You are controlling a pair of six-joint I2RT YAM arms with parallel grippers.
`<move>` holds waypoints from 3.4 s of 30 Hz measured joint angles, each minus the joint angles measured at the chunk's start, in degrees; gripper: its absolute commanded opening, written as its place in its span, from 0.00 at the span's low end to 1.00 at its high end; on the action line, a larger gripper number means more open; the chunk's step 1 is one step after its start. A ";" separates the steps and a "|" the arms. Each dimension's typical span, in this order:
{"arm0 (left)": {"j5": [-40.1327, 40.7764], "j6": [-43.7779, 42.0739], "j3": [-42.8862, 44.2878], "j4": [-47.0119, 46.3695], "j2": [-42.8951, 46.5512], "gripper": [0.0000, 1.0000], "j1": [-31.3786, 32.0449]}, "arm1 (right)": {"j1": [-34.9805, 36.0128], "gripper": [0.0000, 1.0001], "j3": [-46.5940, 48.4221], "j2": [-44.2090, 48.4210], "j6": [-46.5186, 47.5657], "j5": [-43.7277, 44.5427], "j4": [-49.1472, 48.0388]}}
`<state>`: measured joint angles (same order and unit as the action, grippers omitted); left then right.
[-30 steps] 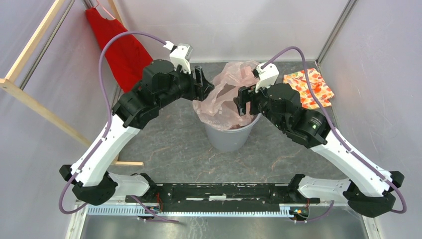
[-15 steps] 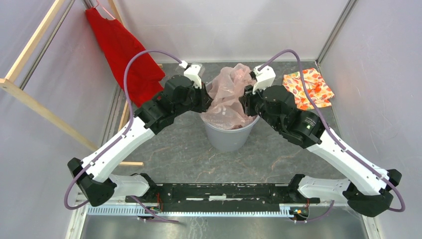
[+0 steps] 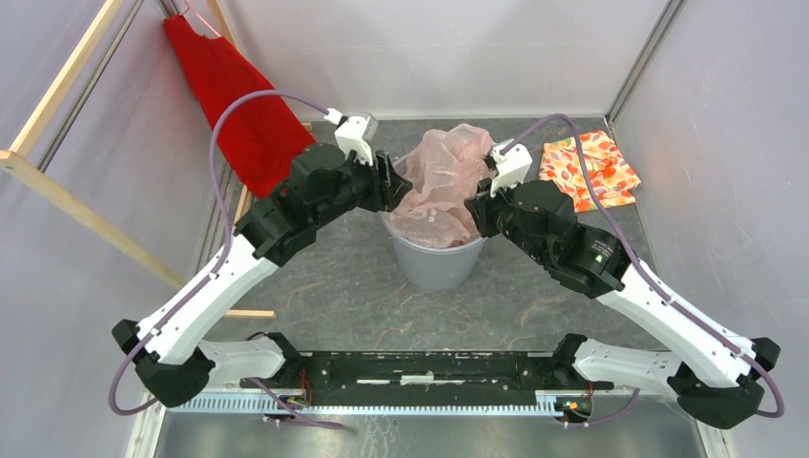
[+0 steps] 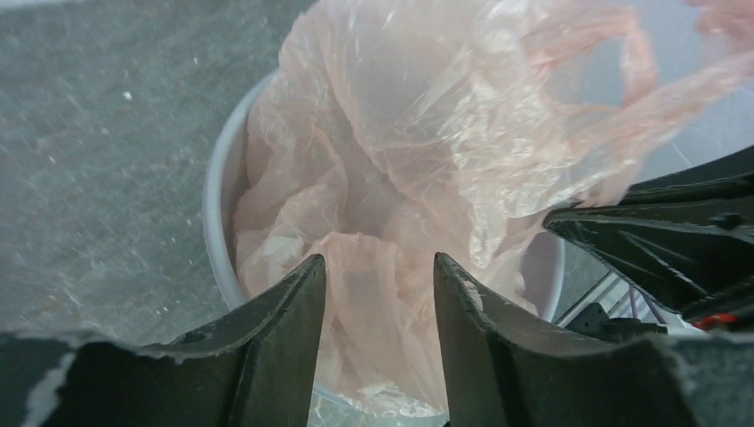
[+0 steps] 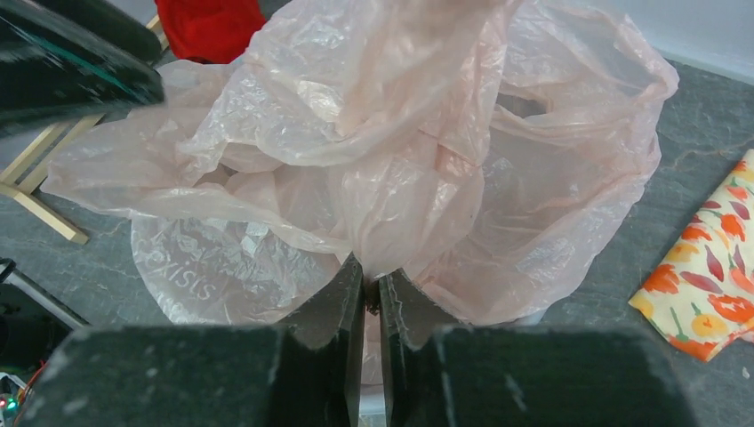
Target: Put the trash bags into the trash bin
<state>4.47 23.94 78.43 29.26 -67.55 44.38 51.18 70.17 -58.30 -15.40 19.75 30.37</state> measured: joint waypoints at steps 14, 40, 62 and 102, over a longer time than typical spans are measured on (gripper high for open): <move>-1.57 -15.74 18.12 1.57 -7.26 0.65 7.69 | 0.00 0.14 -0.11 0.39 1.77 -1.95 -1.22; 9.35 -22.47 20.48 -3.08 -16.06 0.39 13.27 | 0.00 0.09 -2.95 2.99 0.42 0.26 -0.96; 6.58 -22.03 25.33 -9.75 -21.16 0.65 13.31 | 0.00 0.07 -5.40 5.01 0.17 0.26 -1.64; 8.31 -3.37 -2.56 -9.40 -0.57 0.02 -0.52 | 0.00 0.63 2.54 5.62 6.93 -0.46 2.78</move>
<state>12.78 20.58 75.88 19.86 -68.12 43.86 51.18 72.71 -52.69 -8.47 19.29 33.15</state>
